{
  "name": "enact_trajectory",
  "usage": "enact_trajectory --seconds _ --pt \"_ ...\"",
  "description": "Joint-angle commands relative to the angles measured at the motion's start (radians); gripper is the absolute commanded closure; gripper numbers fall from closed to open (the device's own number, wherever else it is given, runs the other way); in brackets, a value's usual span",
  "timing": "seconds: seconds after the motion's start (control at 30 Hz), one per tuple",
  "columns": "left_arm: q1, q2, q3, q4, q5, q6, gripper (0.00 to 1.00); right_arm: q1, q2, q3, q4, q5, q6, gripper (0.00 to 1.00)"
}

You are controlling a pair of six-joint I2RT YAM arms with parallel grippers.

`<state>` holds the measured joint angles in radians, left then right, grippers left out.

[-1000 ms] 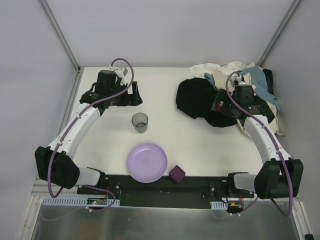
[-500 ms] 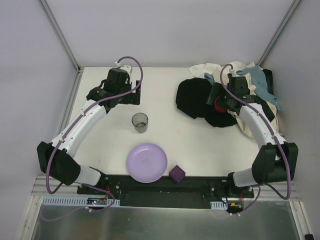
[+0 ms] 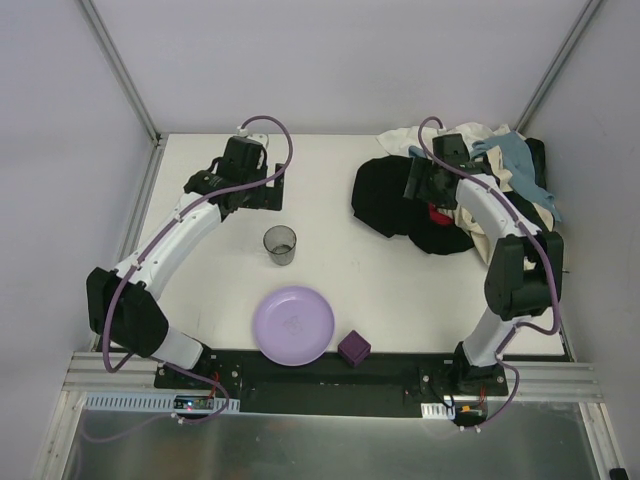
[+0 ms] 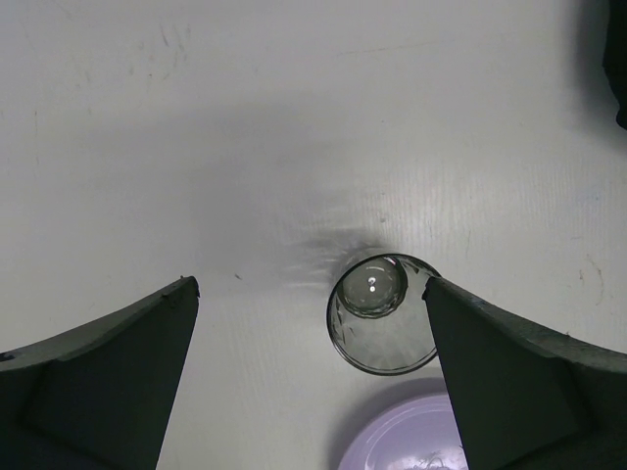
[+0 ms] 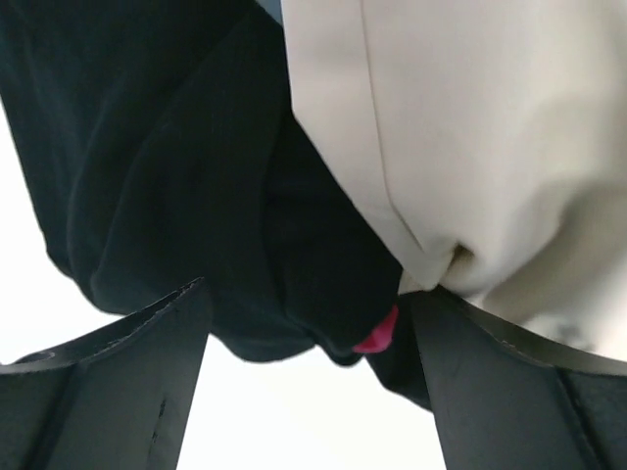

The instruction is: Pick out a specific cloth from the pile

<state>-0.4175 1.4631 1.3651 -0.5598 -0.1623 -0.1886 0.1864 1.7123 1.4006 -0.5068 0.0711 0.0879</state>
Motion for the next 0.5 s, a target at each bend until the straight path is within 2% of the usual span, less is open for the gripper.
enact_trajectory --seconds 0.0,0.13,0.23,0.33,0.47 --pt "0.0 0.017 0.049 -0.003 -0.023 0.02 0.01 0.008 0.062 0.083 -0.044 0.047 0.012 0.19" --pt "0.0 0.028 0.057 -0.003 -0.022 0.023 0.01 0.012 0.102 0.103 -0.041 0.033 0.015 0.28" --pt "-0.001 0.034 0.06 -0.003 -0.025 0.025 0.01 0.012 0.106 0.095 -0.027 0.016 0.013 0.44" --pt "0.0 0.037 0.061 -0.003 -0.023 0.021 0.01 0.01 0.096 0.09 -0.016 -0.002 0.007 0.69" --pt "0.0 0.037 0.061 -0.003 -0.025 0.012 0.01 0.012 0.07 0.09 -0.006 -0.013 0.004 0.81"
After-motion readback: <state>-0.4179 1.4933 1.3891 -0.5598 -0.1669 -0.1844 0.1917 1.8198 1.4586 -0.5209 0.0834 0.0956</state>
